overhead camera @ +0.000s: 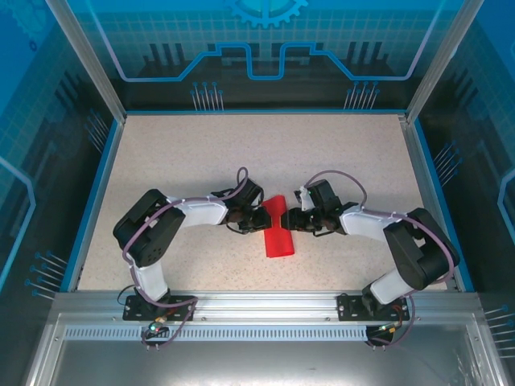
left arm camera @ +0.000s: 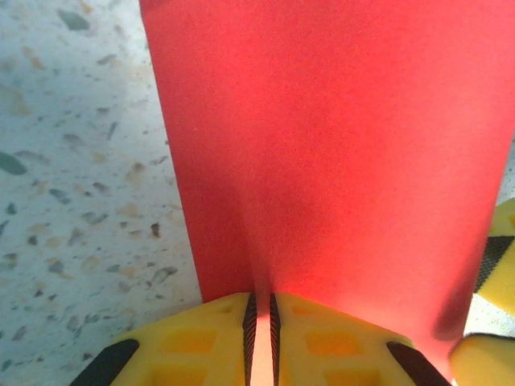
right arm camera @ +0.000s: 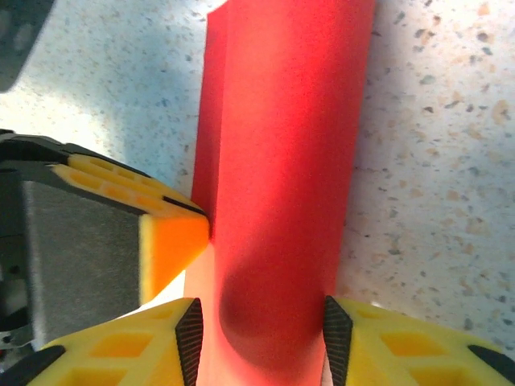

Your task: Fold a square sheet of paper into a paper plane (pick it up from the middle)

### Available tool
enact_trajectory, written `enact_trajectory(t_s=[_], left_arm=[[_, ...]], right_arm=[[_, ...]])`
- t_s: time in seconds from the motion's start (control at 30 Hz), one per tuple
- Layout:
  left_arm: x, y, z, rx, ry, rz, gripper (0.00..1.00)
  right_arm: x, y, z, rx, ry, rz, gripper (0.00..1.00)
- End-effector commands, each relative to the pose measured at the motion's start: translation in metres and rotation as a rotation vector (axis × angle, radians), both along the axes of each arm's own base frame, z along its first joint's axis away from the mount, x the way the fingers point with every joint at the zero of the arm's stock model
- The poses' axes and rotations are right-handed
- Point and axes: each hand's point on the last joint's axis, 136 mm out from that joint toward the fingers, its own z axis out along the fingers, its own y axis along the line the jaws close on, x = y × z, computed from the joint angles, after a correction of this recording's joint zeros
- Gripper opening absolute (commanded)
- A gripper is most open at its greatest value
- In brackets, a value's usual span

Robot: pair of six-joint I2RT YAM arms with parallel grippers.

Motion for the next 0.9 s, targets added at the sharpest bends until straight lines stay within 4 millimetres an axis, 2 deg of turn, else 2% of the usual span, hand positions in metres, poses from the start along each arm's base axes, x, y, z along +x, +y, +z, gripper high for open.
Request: enact_trajectory(t_s=[0.0,0.3,0.43,0.63,0.87], left_arm=[[-0.002,-0.008,-0.001,-0.004,0.000,-0.029,0.17],[-0.003,-0.013,0.008,-0.031,-0.006,-0.035,0.19],[-0.003,-0.018,0.022,-0.057,-0.025,-0.044,0.23],[-0.001,-0.012,0.036,-0.027,-0.052,-0.053,0.25],[0.000,-0.004,0.042,0.029,-0.072,-0.062,0.26]], right_arm=[[0.003,-0.008,-0.006,-0.060,0.010,0.013,0.47],[0.003,-0.017,-0.017,-0.142,0.017,0.035,0.45],[0.002,-0.021,-0.023,-0.174,0.022,0.049,0.41],[0.001,-0.025,-0.029,-0.208,0.030,0.064,0.39],[-0.001,-0.028,-0.030,-0.210,0.031,0.072,0.38]])
